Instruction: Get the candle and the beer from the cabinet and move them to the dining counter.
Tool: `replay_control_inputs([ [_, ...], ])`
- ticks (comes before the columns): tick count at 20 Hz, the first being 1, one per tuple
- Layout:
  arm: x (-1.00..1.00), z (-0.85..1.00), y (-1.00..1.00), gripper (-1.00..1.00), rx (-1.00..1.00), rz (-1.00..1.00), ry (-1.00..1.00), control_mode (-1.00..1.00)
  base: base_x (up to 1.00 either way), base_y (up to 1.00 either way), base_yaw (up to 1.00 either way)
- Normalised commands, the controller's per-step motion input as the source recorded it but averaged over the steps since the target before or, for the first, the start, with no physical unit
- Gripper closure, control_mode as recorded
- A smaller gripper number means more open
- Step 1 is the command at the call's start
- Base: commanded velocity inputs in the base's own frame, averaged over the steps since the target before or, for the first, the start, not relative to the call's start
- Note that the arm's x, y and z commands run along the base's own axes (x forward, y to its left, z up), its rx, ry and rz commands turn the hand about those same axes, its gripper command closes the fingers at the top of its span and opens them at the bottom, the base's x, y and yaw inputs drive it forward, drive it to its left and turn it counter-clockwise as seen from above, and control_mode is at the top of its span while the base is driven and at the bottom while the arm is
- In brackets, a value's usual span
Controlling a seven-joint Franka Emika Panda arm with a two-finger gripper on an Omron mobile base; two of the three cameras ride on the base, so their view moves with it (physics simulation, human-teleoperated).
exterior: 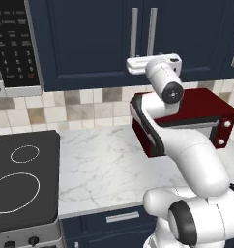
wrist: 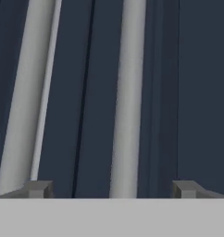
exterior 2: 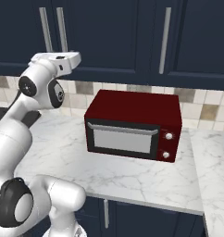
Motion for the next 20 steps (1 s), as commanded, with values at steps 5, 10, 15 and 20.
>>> replay_control_inputs([
  [5,0.42,0.0,0.0,-1.0,0.0,0.0,0.0,-1.0,0.0,0.0,0.0],
  [10,0.43,-0.03,0.01,1.0,0.0,0.0,0.0,-1.0,0.0,0.0,0.0],
  [15,0.19,-0.03,0.07,1.0,0.0,0.0,0.01,-1.0,0.0,0.0,0.0],
  [20,0.0,-0.08,0.03,1.0,-0.02,0.0,0.01,-1.0,0.0,0.0,0.0],
])
